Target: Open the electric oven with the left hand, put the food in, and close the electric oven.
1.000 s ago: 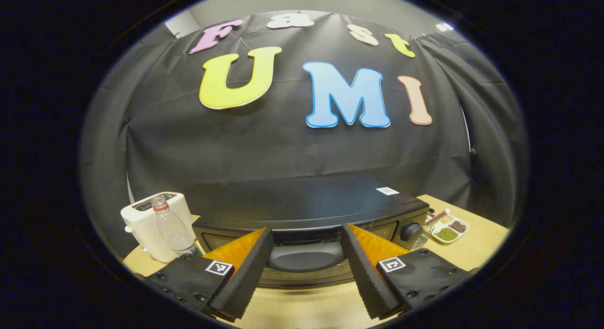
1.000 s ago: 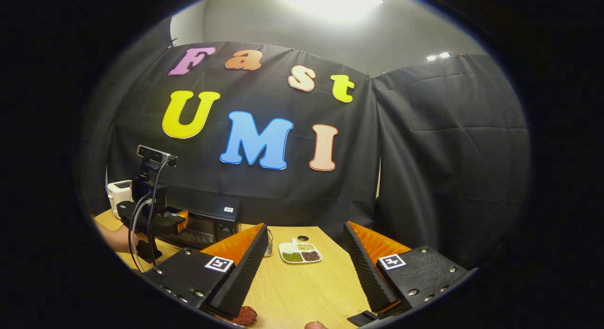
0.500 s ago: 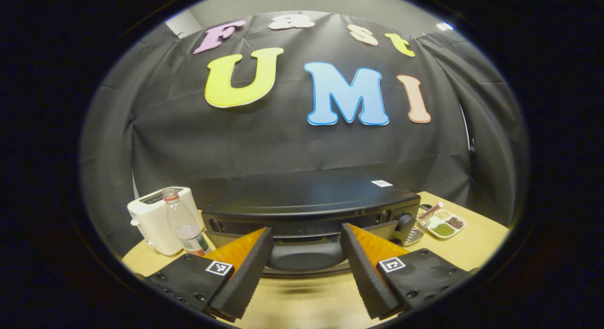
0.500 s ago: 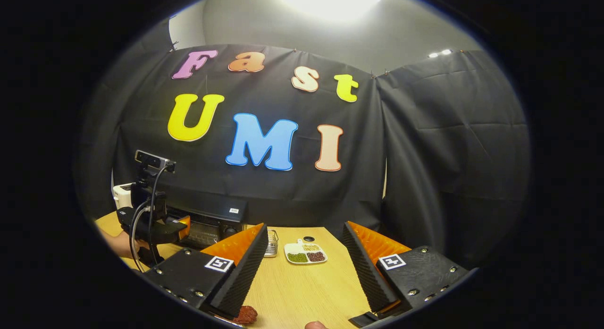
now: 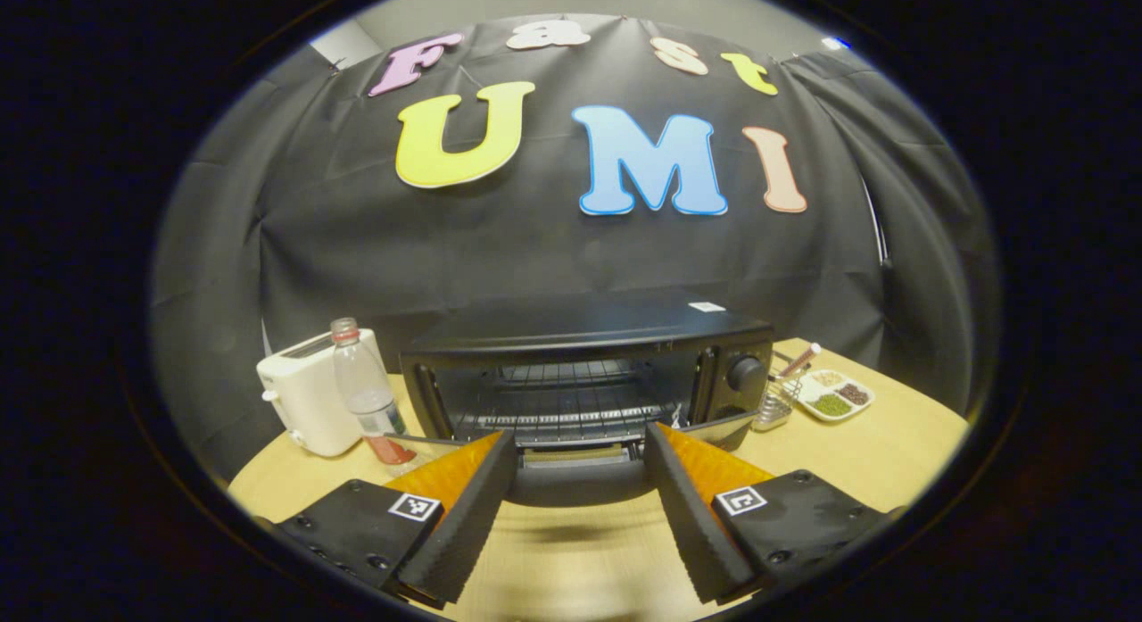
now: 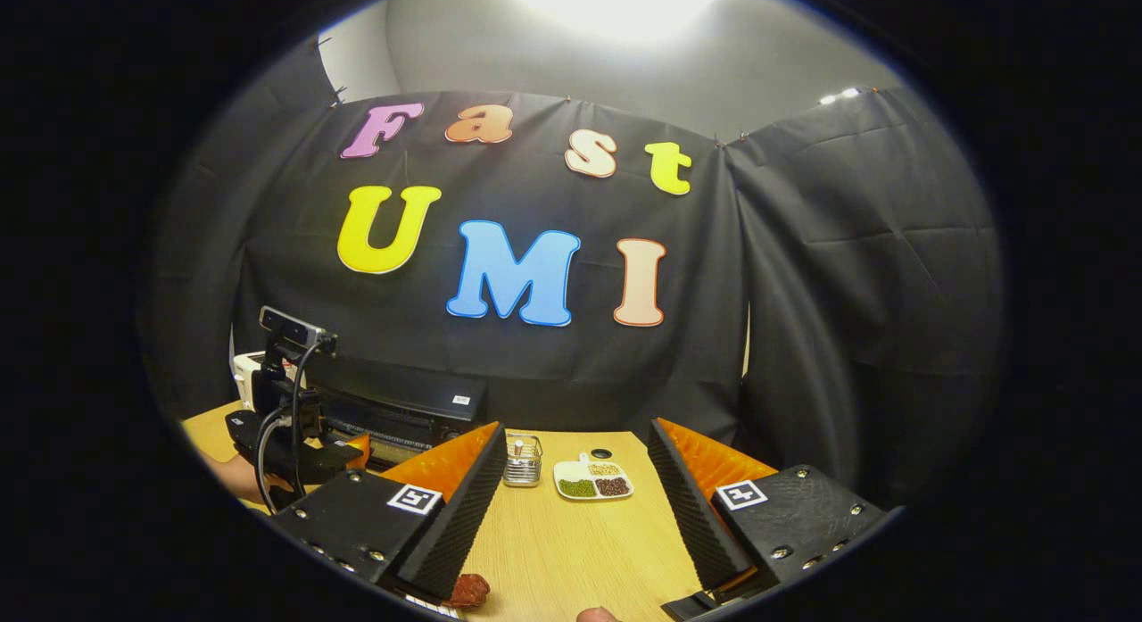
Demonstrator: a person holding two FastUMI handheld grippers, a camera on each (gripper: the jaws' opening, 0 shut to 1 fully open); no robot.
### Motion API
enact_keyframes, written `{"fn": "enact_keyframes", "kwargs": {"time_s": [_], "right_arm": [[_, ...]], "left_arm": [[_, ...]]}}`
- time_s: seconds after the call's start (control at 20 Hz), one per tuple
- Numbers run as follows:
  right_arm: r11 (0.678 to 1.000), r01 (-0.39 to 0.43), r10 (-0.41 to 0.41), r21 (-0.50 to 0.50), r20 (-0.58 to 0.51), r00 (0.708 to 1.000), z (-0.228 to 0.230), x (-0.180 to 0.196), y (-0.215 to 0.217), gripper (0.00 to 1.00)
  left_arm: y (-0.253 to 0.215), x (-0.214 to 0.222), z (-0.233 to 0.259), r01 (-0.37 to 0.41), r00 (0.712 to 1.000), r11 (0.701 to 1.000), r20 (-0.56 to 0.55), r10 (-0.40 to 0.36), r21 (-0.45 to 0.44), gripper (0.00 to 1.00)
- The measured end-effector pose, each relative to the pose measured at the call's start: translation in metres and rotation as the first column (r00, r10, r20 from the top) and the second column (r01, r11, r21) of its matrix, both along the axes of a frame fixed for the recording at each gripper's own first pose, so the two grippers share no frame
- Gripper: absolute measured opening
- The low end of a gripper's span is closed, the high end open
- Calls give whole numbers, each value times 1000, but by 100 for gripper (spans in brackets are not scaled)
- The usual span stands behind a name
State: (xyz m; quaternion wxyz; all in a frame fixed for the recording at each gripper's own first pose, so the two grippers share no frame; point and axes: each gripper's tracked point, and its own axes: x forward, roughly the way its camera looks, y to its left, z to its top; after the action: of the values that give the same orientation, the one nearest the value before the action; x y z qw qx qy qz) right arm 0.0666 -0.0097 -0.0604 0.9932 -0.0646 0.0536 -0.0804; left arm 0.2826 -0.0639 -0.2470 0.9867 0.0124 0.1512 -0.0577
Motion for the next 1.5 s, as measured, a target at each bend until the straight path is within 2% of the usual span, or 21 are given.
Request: {"fn": "enact_keyframes", "kwargs": {"time_s": [0.1,0.2,0.3,0.35,0.4,0.45,0.5,0.6,0.65,0.85,0.9,1.05,1.25,1.4,1.5], "right_arm": [[1000,-14,14,5,-8,1000,-3,-2,0,96],[1000,-23,23,4,-16,1000,-4,-4,-1,96],[1000,-29,29,1,-18,999,-5,-7,-2,96],[1000,-31,31,0,-22,999,-6,-8,-3,96],[999,-33,33,1,-28,999,-8,-8,-5,96],[999,-35,35,2,-33,999,-10,-10,-6,96],[999,-37,37,3,-37,999,-11,-10,-6,96],[999,-42,42,4,-44,998,-12,-11,-8,96],[999,-45,45,7,-48,998,-13,-12,-7,96],[998,-62,63,4,-63,996,-16,-13,-8,96],[998,-68,68,2,-66,996,-17,-13,-8,96],[996,-84,84,3,-73,994,-18,-13,-7,96],[994,-106,107,19,-77,991,-18,-15,-5,96],[990,-134,136,37,-75,988,-18,-15,-2,96],[984,-162,167,69,-76,983,-20,-14,2,96]], "left_arm": [[-1,-8,-9,-2,1000,1000,-19,2,16,96],[-1,-15,-19,-4,999,1000,-40,6,30,100],[-2,-23,-29,-7,998,999,-63,10,38,96],[-2,-26,-34,-8,998,999,-69,11,41,100],[-2,-30,-38,-9,997,999,-80,13,48,96],[-3,-33,-42,-8,996,999,-88,12,51,100],[-4,-35,-46,-8,995,999,-99,12,50,96],[-3,-40,-54,-9,993,999,-120,14,43,100],[-4,-42,-59,-10,991,999,-133,15,42,96],[-5,-51,-77,-16,984,999,-178,23,40,96],[-5,-54,-81,-18,982,999,-189,25,43,92],[-8,-61,-89,-20,979,999,-202,27,40,96],[-9,-72,-87,-36,978,999,-204,41,29,100],[-1,-79,-62,-60,985,998,-160,63,22,96],[4,-85,-37,-75,990,997,-116,75,13,100]]}}
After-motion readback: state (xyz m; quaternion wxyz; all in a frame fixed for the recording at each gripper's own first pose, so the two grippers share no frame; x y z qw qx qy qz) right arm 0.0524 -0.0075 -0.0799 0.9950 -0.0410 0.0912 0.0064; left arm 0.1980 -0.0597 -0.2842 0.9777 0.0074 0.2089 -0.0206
